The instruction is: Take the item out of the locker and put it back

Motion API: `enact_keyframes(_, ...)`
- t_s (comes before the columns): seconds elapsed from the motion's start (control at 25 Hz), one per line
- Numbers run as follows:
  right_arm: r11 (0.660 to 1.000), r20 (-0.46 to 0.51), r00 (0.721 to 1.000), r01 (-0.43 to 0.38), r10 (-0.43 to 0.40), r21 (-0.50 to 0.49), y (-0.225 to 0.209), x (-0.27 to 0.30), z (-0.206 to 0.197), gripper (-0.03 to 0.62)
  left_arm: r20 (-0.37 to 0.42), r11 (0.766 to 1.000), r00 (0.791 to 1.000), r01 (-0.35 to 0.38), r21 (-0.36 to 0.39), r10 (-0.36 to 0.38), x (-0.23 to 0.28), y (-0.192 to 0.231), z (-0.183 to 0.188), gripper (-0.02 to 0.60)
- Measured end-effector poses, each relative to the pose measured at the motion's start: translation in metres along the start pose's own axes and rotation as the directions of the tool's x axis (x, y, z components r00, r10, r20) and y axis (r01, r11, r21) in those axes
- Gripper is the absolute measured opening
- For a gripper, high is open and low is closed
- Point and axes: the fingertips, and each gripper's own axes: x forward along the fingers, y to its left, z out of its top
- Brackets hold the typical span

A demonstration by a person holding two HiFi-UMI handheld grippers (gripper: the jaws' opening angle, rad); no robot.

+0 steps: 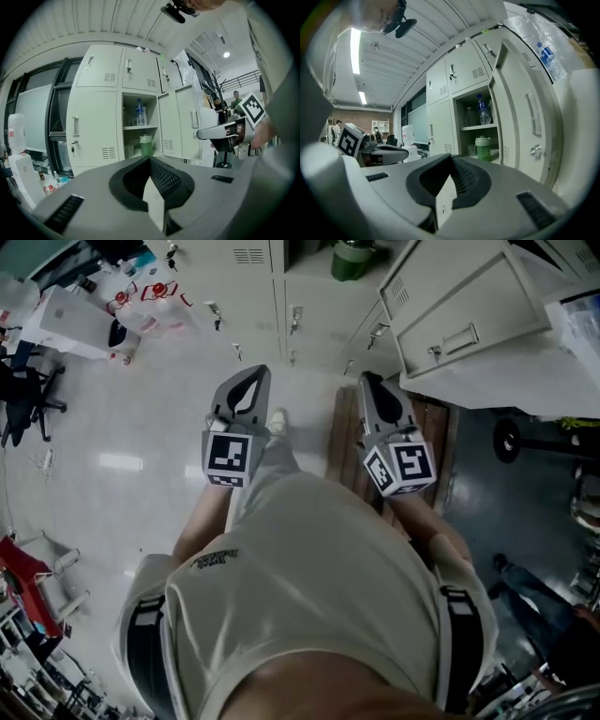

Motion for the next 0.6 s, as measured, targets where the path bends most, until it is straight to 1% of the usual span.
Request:
enact_keyframes(0.12,1.0,-0.001,1.0,0.021,-0.021,-0.019,-0.007,0.025,0.009,0.003,0.003,1.0,1.0,0.026,0.0,-0.026,0.022,0.017,0.006,0.013)
enact_keyframes(0.4,0.996,-0.001,0.997,0.082,-0.082,-0.019,-0.019,0.072,0.023,0.003,0.007,0.996,0.996,0.087,-0.007,-0.087,0.065,0.053,0.015,0.014)
enact_keyframes(0.6,0.992,-0.01,0.992,0.124,-0.124,-0.01,-0.022,0.106,0.029,0.003,0.013,0.991,0.991,0.136,0.004,-0.136,0.093,0.076,0.02,0.012)
